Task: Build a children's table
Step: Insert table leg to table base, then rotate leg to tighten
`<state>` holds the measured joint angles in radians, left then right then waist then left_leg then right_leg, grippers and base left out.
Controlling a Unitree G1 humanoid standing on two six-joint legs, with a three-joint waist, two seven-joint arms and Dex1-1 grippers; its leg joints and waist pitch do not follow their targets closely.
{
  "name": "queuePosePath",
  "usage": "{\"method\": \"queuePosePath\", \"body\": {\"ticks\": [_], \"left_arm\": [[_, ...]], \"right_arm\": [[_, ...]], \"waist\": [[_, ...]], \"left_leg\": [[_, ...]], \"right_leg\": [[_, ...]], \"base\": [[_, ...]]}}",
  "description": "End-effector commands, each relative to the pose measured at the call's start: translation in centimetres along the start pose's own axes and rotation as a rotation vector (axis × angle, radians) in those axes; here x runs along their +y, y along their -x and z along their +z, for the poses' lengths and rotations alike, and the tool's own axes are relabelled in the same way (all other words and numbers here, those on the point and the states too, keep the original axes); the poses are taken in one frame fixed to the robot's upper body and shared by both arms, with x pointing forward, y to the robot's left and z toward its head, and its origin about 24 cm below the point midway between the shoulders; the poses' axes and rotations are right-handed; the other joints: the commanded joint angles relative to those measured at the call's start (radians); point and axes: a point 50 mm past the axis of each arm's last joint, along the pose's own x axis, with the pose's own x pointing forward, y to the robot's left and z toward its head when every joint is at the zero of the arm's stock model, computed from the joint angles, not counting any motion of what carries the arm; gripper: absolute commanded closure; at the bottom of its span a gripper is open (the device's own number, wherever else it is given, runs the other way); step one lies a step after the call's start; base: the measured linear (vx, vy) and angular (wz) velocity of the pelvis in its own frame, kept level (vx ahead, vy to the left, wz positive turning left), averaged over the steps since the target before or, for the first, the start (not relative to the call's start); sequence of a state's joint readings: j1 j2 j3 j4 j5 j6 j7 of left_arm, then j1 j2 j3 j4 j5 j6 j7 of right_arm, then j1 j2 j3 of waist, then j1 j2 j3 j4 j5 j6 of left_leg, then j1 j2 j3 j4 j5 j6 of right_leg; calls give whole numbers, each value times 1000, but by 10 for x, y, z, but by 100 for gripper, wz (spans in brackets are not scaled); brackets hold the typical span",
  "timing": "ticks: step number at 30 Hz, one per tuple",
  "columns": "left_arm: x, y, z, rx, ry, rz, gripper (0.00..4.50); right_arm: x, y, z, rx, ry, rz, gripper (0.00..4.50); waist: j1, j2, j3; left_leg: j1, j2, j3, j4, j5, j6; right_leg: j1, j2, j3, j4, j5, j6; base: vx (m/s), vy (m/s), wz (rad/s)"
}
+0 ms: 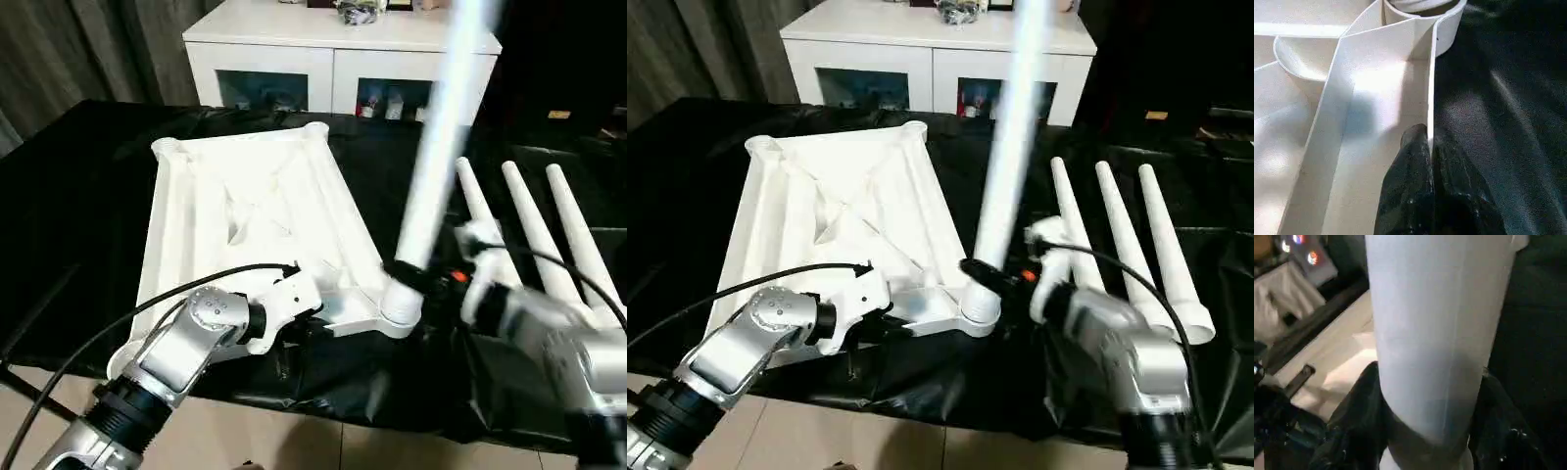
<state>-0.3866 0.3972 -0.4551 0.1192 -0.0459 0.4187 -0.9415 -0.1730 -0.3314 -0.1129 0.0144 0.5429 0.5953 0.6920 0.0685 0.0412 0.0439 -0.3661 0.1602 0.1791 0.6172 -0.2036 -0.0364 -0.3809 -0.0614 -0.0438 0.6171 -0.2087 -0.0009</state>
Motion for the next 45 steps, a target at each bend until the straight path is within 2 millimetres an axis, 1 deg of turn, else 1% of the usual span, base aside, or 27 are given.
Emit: {"method": "queuePosePath", "body": {"ticks": [1,2,3,4,6,8,9,10,12,16,19,20,22,23,24,25,26,28,29,31,34,35,37,40,41,43,45], "left_arm": [[11,5,6,-73,48,102,450],[11,5,6,-74,49,104,450],[12,5,8,-81,53,115,450],[12,5,8,-84,54,118,450],[16,5,11,-97,56,142,450],[17,4,12,-99,55,155,450],[19,4,13,-103,56,167,450],[21,4,14,-110,54,184,450],[23,4,16,-112,51,192,450],[23,6,17,-113,47,191,450],[23,6,17,-112,44,185,450],[23,6,16,-107,37,179,450],[22,6,16,-99,22,167,450],[22,6,16,-96,15,163,450],[21,6,16,-94,9,151,450],[21,6,16,-94,9,151,450],[20,6,16,-93,8,145,450],[19,6,16,-90,4,132,450],[18,6,16,-85,4,128,450],[18,6,16,-83,4,127,450],[18,5,14,-64,10,129,450],[18,5,14,-62,10,128,450],[18,6,14,-62,7,125,450],[18,6,15,-58,-2,118,450],[18,6,15,-55,-5,121,450],[18,6,14,-55,-4,120,450],[18,6,14,-54,-3,119,450]], "right_arm": [[-5,8,-30,49,-97,-54,263],[-6,8,-31,45,-98,-58,264],[-7,11,-35,12,-111,-82,264],[-7,12,-36,3,-115,-88,264],[-5,17,-43,-27,-91,-100,264],[-4,18,-46,-32,-66,-116,264],[-2,19,-48,-31,-38,-117,264],[1,19,-51,-21,25,-121,264],[3,19,-52,-7,77,-124,264],[4,18,-55,71,187,-114,264],[5,17,-56,119,224,-88,264],[5,15,-54,147,237,-70,264],[5,11,-50,181,266,-45,264],[5,9,-48,193,283,-36,264],[6,6,-43,226,294,-2,264],[6,6,-43,226,295,-2,264],[6,4,-40,243,308,15,264],[6,2,-36,291,332,52,264],[5,0,-32,321,337,71,264],[4,-1,-30,332,336,76,264],[4,-4,-21,399,309,143,264],[5,-4,-19,410,298,156,264],[4,-5,-18,457,263,179,264],[0,-6,-20,510,227,170,264],[-2,-6,-22,526,222,167,264],[-4,-4,-27,563,207,159,264],[-5,-2,-31,586,208,160,264]], "waist": [[-6,-14,-38],[-4,-14,-40],[-7,-18,-39],[-7,-18,-41],[-8,-12,-39],[-9,-16,-39],[-9,-14,-39],[-9,-15,-38],[-11,-16,-39],[-14,-18,-36],[-16,-17,-35],[-18,-19,-34],[-20,-18,-34],[-21,-19,-34],[-23,-22,-33],[-23,-20,-33],[-26,-25,-33],[-29,-23,-33],[-30,-27,-34],[-30,-26,-34],[-31,-30,-34],[-31,-31,-35],[-28,-31,-35],[-24,-30,-38],[-24,-29,-37],[-24,-30,-36],[-24,-30,-35]], "left_leg": [[14,69,-33,-99,-302,-12],[21,71,-33,-100,-306,-12],[14,69,-32,-102,-297,-7],[13,69,-33,-104,-281,-3],[12,69,-32,-104,-283,1],[10,68,-33,-104,-281,8],[9,69,-32,-105,-280,8],[10,67,-32,-104,-284,9],[5,67,-35,-106,-275,13],[9,65,-35,-106,-291,20],[8,66,-35,-107,-293,23],[7,66,-36,-108,-298,23],[10,66,-37,-108,-312,21],[8,66,-38,-109,-310,21],[8,66,-36,-109,-314,22],[10,66,-37,-108,-321,21],[7,66,-38,-109,-320,21],[8,67,-38,-107,-315,21],[8,67,-37,-107,-311,23],[8,67,-36,-106,-296,30],[6,68,-35,-105,-288,32],[9,68,-35,-104,-288,32],[9,68,-34,-103,-274,35],[6,70,-32,-102,-231,41],[5,71,-32,-103,-230,40],[6,71,-31,-103,-237,37],[9,71,-31,-103,-261,30]], "right_leg": [[13,-91,53,-103,-401,-155],[10,-93,53,-106,-401,-155],[15,-92,54,-106,-397,-155],[17,-92,53,-104,-383,-155],[16,-93,53,-107,-384,-154],[17,-93,53,-108,-394,-149],[15,-93,53,-110,-404,-143],[15,-93,53,-113,-425,-136],[19,-95,53,-113,-438,-126],[12,-95,53,-123,-514,-101],[12,-91,52,-123,-511,-99],[12,-91,52,-122,-511,-101],[10,-91,51,-123,-519,-103],[13,-89,50,-122,-515,-103],[11,-89,51,-123,-514,-104],[9,-90,52,-123,-519,-105],[13,-91,51,-123,-523,-106],[11,-91,52,-122,-517,-110],[13,-90,51,-121,-508,-112],[13,-91,52,-119,-489,-123],[14,-90,52,-117,-476,-132],[14,-90,52,-117,-475,-135],[15,-91,53,-116,-461,-142],[20,-89,52,-107,-376,-167],[20,-90,52,-106,-368,-171],[20,-91,52,-106,-367,-177],[19,-91,53,-110,-401,-173]], "base": [[0,0,0],[0,0,0],[0,0,0],[0,0,0],[0,0,0],[0,0,0],[0,0,0],[0,0,0],[0,0,0],[0,0,0],[0,0,0],[0,0,0],[0,0,0],[0,0,0],[0,0,0],[0,0,0],[0,0,0],[0,0,0],[0,0,0],[0,0,0],[0,0,0],[0,0,0],[0,0,0],[0,0,0],[0,0,0],[0,0,0],[0,0,0]]}}
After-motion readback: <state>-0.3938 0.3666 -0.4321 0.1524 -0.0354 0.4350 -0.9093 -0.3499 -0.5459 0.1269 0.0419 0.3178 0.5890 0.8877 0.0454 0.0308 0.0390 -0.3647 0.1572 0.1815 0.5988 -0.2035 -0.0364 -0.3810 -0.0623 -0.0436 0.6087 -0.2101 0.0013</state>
